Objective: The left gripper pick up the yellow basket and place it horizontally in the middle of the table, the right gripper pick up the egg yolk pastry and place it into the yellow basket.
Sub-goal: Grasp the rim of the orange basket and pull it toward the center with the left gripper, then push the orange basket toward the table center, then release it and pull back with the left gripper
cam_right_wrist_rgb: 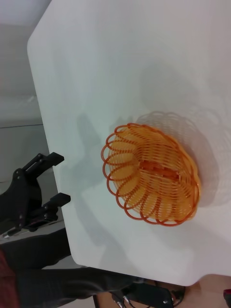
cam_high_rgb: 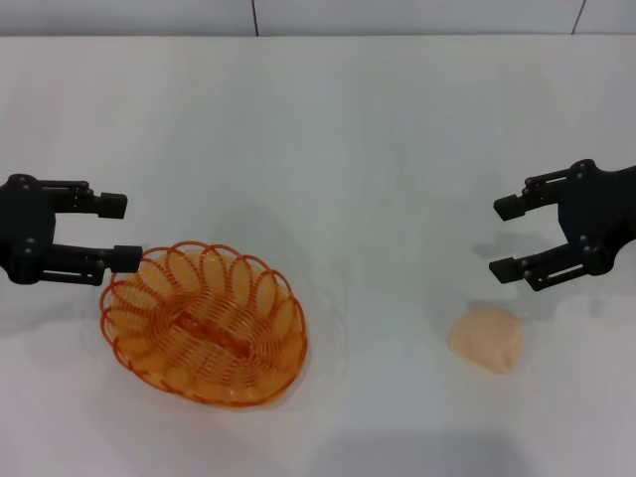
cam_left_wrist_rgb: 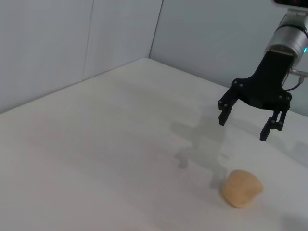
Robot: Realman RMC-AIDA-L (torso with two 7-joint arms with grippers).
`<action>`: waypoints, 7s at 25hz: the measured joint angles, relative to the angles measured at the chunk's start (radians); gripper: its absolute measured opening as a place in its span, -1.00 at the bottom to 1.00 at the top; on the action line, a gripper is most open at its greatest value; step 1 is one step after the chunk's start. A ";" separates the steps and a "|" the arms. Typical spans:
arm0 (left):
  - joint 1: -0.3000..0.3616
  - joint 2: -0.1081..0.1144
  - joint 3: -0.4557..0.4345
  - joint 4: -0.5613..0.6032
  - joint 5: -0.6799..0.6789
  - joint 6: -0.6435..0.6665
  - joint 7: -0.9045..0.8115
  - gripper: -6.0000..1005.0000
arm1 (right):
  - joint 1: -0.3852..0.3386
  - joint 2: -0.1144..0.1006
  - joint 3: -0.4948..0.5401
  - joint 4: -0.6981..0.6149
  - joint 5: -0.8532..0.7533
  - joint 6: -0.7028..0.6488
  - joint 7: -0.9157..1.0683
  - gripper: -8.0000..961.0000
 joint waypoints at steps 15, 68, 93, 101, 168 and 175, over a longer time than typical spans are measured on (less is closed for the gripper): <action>-0.046 0.020 0.000 0.040 0.082 -0.010 -0.134 0.46 | -0.003 0.000 0.002 -0.005 0.008 0.004 0.000 0.61; -0.355 -0.113 0.312 -0.001 0.714 -0.161 -0.737 0.18 | -0.007 0.003 0.012 -0.001 0.044 0.015 -0.006 0.61; -0.357 -0.130 0.325 -0.002 0.762 -0.227 -0.776 -0.44 | -0.020 0.003 0.012 -0.005 0.044 0.014 -0.006 0.61; -0.359 -0.132 0.325 -0.002 0.758 -0.231 -0.773 -0.52 | -0.020 0.003 0.012 -0.008 0.044 0.014 -0.006 0.61; -0.395 -0.108 0.160 -0.068 0.547 -0.260 -1.231 -0.84 | -0.030 0.000 0.015 -0.012 0.089 -0.032 -0.049 0.60; -0.409 -0.121 0.165 -0.121 0.545 -0.322 -1.228 -0.80 | -0.033 0.001 0.013 -0.014 0.106 -0.051 -0.075 0.60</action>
